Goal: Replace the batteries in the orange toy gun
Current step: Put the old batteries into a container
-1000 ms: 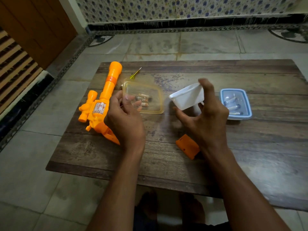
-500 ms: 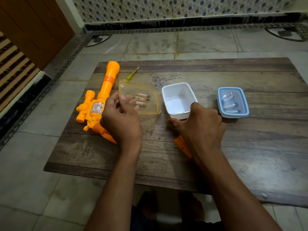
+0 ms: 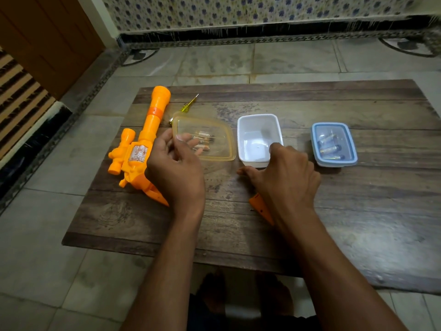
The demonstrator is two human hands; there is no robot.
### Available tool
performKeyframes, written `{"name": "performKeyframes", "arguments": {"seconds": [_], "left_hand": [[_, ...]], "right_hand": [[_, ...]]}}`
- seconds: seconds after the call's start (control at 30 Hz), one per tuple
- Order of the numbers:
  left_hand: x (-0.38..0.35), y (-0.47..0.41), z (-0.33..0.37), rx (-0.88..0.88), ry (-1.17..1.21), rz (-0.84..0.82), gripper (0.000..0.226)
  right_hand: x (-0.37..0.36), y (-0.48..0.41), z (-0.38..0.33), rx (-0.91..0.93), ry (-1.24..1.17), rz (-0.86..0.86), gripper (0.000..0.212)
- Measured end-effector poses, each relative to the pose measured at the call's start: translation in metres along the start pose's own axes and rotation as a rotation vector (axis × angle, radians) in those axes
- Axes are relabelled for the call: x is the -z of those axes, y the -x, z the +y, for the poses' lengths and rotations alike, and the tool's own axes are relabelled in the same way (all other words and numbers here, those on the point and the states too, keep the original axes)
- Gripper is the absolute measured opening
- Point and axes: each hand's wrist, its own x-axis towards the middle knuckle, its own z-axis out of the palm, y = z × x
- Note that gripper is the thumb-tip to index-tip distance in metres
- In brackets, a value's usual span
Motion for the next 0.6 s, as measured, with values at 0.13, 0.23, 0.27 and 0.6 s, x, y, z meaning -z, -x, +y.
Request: {"name": "performKeyframes", "arguments": {"seconds": [0.13, 0.23, 0.27, 0.6], "left_hand": [[0.005, -0.006, 0.005, 0.027, 0.013, 0.045, 0.029], [0.005, -0.014, 0.005, 0.13, 0.104, 0.023, 0.034], [0.003, -0.017, 0.001, 0.165, 0.14, 0.015, 0.032], [-0.088, -0.059, 0.0, 0.375, 0.164, -0.106, 0.027]], "right_hand": [[0.001, 0.002, 0.001, 0.068, -0.03, 0.076, 0.077], [-0.005, 0.001, 0.001, 0.103, -0.109, 0.222, 0.076], [-0.007, -0.001, 0.0, 0.103, -0.134, 0.25, 0.075], [-0.012, -0.012, 0.005, 0.077, -0.24, 0.257, 0.06]]}}
